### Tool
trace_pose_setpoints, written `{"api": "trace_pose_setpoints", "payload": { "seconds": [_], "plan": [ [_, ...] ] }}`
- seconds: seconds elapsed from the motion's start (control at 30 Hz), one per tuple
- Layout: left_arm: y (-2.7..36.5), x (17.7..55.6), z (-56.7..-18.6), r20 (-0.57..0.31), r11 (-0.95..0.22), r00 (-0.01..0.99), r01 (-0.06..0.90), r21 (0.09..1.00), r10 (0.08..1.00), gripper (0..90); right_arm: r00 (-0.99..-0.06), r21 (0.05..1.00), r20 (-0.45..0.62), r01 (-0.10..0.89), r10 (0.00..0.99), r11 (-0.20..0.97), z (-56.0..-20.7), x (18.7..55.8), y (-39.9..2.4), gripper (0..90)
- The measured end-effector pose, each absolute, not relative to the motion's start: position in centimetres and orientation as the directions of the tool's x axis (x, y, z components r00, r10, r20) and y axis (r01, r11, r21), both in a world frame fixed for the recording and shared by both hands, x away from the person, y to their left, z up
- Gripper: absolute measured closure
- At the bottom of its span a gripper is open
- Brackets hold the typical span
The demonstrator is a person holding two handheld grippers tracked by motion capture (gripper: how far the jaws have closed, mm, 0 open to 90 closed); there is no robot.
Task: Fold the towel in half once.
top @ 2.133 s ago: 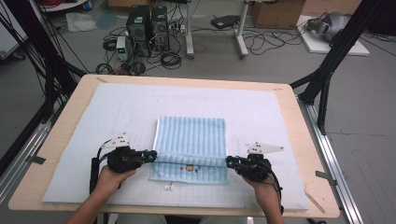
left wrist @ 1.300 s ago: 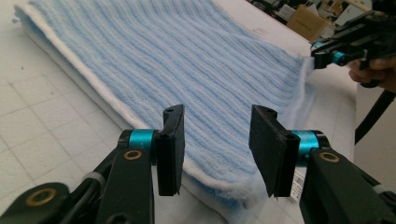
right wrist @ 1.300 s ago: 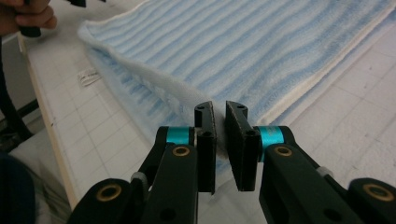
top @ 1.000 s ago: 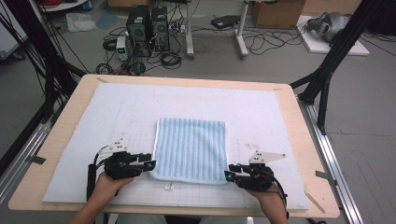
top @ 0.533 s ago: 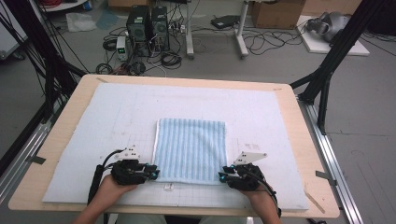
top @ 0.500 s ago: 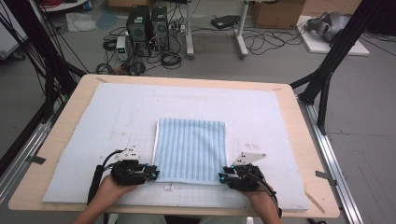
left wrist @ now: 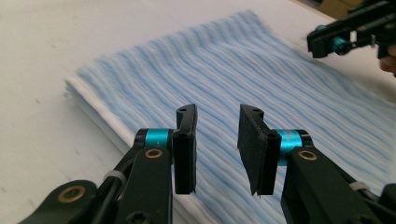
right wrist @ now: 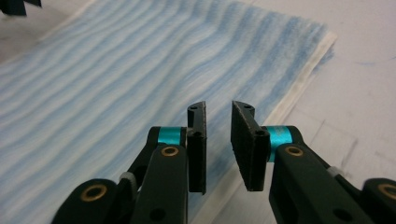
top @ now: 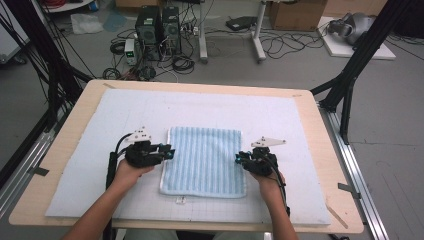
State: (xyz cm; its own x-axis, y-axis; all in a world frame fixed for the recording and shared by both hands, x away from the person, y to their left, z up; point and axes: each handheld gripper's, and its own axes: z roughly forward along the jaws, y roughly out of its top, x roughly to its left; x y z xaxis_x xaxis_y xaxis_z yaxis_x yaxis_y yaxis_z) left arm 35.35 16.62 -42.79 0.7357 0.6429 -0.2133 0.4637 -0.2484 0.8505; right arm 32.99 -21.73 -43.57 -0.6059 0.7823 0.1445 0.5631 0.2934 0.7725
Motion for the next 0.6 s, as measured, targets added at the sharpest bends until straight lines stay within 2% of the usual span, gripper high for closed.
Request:
{"api": "trace_pose_setpoints", "payload": {
  "seconds": [0.07, 0.2, 0.33, 0.5, 0.6],
  "plan": [
    [16.5, 36.1, -42.7, -0.205, -0.235, 0.723, 0.458, 0.857, 0.66, 67.9, -0.596, 0.754, 0.137, 0.58, 0.791, 0.307, -43.9, 33.7, -21.4, 76.3],
    [17.1, 36.5, -43.0, -0.239, -0.195, 0.696, 0.482, 0.854, 0.677, 67.8, -0.566, 0.73, 0.05, 0.583, 0.823, 0.356, -44.3, 34.2, -21.4, 78.5],
    [17.8, 36.3, -42.9, -0.251, -0.154, 0.685, 0.472, 0.868, 0.684, 62.2, -0.547, 0.734, 0.066, 0.594, 0.834, 0.331, -44.1, 33.9, -21.8, 72.0],
    [18.8, 35.6, -42.9, -0.263, -0.113, 0.708, 0.436, 0.893, 0.655, 47.7, -0.539, 0.788, 0.082, 0.55, 0.838, 0.277, -43.2, 32.3, -23.1, 56.9],
    [19.3, 35.1, -42.8, -0.25, -0.087, 0.709, 0.402, 0.911, 0.659, 36.6, -0.53, 0.802, 0.052, 0.527, 0.847, 0.28, -42.7, 31.3, -23.9, 41.4]
  ]
}}
